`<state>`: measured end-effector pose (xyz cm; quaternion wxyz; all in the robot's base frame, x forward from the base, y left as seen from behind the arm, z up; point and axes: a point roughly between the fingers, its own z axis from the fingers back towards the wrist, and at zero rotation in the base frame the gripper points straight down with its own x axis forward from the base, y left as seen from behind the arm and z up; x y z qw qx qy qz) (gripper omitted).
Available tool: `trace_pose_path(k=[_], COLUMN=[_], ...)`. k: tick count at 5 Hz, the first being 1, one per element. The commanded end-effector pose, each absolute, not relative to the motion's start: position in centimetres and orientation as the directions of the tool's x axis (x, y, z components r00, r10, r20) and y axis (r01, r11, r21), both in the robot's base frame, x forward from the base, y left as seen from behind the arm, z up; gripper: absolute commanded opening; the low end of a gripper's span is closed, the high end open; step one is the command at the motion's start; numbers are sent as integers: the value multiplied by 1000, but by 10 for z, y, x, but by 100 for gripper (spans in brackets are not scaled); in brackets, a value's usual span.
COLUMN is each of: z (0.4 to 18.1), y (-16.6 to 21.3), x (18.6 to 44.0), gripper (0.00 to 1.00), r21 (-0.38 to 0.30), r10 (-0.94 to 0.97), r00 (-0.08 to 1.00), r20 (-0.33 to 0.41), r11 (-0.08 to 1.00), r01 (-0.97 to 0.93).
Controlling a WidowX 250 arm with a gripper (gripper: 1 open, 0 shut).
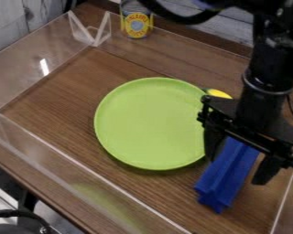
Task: Put the blue object in the green plate
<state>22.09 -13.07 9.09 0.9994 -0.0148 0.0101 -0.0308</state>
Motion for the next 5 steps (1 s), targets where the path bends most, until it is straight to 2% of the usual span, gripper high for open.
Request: trace_pose_path(k=[1,5], z=[91,57], y=[-135,-138], x=[222,226], gripper=[100,100], r21=[-49,-49], r10=[-62,-64], r00=[998,997], r20=[8,32], r11=[997,997], r01=[62,65])
